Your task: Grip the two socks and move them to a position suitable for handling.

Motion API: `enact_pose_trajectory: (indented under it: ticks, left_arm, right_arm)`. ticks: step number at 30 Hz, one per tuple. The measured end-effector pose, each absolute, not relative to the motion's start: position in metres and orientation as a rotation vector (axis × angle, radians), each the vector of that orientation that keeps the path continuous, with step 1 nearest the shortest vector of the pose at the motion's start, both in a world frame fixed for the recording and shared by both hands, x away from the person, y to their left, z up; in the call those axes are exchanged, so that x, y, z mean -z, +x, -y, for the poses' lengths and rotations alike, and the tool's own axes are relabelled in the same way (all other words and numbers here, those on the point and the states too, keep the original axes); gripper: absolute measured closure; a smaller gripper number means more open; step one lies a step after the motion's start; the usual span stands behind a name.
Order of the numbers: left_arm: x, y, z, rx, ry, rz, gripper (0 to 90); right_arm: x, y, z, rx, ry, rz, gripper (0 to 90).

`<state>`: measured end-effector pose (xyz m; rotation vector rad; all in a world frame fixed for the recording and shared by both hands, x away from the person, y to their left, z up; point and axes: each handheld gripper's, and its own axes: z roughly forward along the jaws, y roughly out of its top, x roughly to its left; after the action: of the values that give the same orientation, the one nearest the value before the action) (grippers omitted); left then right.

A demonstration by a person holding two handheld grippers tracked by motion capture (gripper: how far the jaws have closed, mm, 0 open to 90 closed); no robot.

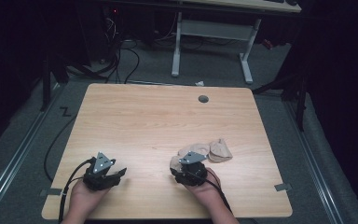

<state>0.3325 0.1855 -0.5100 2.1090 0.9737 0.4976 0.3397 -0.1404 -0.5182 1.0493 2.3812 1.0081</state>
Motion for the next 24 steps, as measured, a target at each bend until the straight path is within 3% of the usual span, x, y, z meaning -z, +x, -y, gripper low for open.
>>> enact_pose_trajectory:
  ticks: [14, 24]
  left_arm:
    - [0.5104, 0.3342, -0.1869, -0.493, 2.105, -0.982, 43.9]
    - [0.5114, 0.3344, -0.1864, -0.488, 2.112, -0.977, 43.8]
  right_arm:
    - [0.5242, 0.3421, 0.1403, -0.978, 1.076, -2.398, 39.7]
    - [0.5283, 0.3413, 0.1384, -0.954, 1.037, -2.402, 42.9]
